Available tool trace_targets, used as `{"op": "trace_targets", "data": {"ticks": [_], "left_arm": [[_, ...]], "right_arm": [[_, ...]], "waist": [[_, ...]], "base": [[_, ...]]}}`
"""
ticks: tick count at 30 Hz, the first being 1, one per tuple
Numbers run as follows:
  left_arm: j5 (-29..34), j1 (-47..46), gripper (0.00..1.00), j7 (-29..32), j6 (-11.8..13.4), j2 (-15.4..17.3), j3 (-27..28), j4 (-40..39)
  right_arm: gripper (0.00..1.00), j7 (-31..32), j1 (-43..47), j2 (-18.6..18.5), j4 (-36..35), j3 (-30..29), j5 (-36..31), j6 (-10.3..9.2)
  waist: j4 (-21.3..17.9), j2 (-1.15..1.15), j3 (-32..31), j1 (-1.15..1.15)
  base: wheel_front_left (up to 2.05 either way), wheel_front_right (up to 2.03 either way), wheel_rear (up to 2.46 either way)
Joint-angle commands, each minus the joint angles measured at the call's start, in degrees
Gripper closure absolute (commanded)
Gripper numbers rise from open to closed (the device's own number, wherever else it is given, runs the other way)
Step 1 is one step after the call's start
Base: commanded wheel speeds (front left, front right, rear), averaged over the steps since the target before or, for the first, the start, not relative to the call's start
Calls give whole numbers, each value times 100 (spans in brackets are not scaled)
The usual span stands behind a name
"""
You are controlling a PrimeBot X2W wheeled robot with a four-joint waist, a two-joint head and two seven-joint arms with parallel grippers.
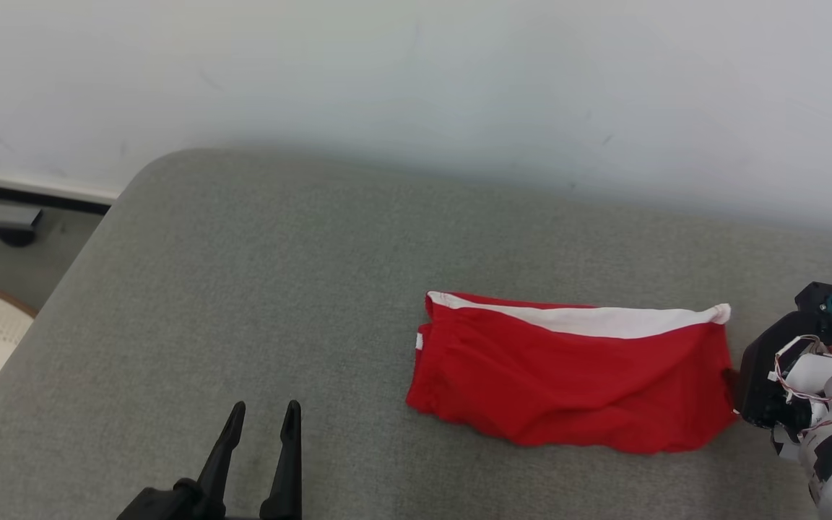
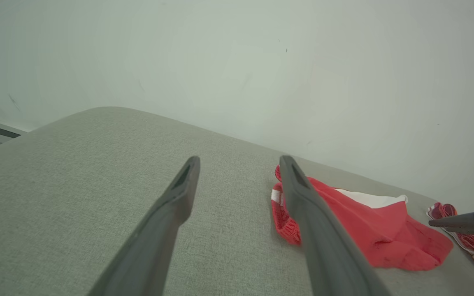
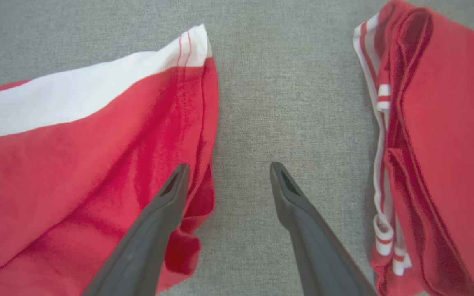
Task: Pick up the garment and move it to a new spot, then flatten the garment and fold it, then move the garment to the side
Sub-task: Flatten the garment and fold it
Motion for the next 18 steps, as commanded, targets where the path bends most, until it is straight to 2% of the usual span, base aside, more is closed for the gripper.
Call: {"op": "trace_targets", "data": {"ticks": [1, 11, 18], "left_arm": [[80, -97, 0, -14, -24, 45, -21, -16], [177, -482, 0, -58, -194, 61, -210, 127], [172, -586, 0, -84, -191, 11, -246, 216]], "right_arm": [[0, 37, -51, 15, 30, -66, -85, -16], [0, 165, 2, -27, 163, -588, -751, -16], [0, 529, 38, 216, 235, -833, -1118, -1]], "waist": [[243, 0, 277, -1], [617, 0, 686, -1], [677, 0, 752, -1]], "base": [[0, 0, 0], [0, 0, 0], [0, 0, 0]]}}
